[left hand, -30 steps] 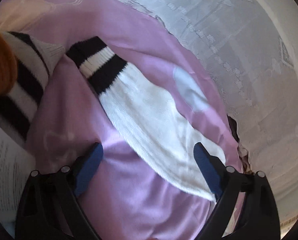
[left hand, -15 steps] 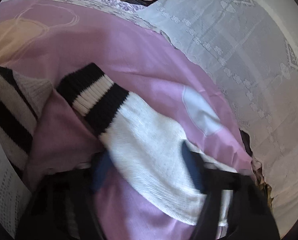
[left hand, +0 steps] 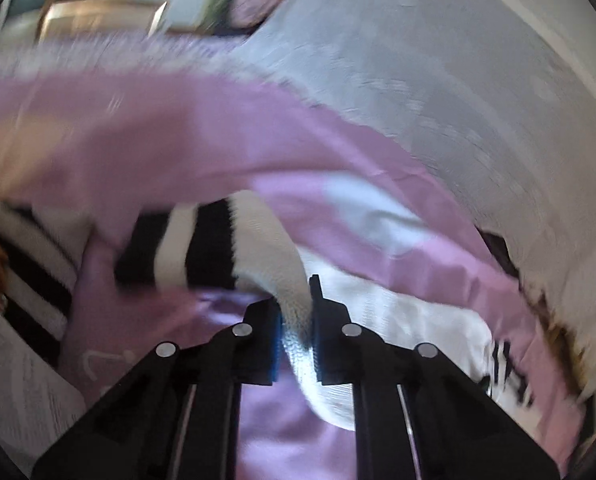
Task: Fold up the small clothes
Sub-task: 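Carry the striped cuff with the left gripper and lay it on the sweater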
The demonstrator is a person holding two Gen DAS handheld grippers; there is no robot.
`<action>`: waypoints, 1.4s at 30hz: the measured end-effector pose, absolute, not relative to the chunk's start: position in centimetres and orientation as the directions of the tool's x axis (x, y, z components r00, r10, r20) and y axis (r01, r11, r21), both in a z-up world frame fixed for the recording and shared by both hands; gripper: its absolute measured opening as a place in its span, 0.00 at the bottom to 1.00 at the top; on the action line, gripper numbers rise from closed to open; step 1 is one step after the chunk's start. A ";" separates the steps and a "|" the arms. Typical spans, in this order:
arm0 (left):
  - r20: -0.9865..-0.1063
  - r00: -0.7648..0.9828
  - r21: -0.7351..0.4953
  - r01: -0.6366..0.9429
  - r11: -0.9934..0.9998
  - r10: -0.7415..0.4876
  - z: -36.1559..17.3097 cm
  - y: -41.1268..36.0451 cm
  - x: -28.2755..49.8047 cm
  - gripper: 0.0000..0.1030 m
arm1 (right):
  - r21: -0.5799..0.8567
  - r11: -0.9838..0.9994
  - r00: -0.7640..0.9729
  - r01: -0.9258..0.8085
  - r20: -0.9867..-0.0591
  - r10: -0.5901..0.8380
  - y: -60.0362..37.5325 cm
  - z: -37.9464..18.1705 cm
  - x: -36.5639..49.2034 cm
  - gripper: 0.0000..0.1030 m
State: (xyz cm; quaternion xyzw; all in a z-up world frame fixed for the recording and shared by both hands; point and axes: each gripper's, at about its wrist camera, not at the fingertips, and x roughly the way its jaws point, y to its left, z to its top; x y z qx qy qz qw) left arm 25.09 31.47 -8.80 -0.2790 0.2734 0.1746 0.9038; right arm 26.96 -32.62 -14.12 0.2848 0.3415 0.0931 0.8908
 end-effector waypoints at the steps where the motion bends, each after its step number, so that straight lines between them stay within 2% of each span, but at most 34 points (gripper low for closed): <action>1: -0.580 0.798 -0.382 -0.446 0.809 0.166 -8.2 30.4 25.2 0.10 | 0.570 0.821 0.749 0.028 -0.556 0.361 -32.6 -14.1 27.0 0.68; 13: -0.540 0.841 -0.225 -0.192 0.955 0.042 -4.0 17.8 27.4 0.10 | 0.570 0.821 0.747 0.022 -0.555 0.366 -32.6 -14.2 27.1 0.71; 21: -0.553 0.833 -0.210 -0.102 0.972 -0.032 -3.0 10.7 29.0 0.10 | 0.569 0.822 0.745 0.018 -0.556 0.368 -32.4 -14.1 27.2 0.74; 32: -0.498 0.854 -0.153 0.086 0.984 -0.152 0.8 0.5 28.2 0.10 | 0.576 0.817 0.744 0.014 -0.552 0.377 -32.2 -14.1 27.6 0.75; 37: -0.534 0.823 -0.143 0.139 0.980 -0.195 -0.8 -3.6 28.4 0.10 | 0.583 0.812 0.745 0.013 -0.548 0.381 -32.3 -14.1 27.7 0.75; 42: -0.615 0.764 -0.090 0.177 0.980 -0.194 -4.9 -7.7 29.2 0.12 | 0.597 0.802 0.746 0.011 -0.539 0.391 -32.5 -14.1 27.9 0.75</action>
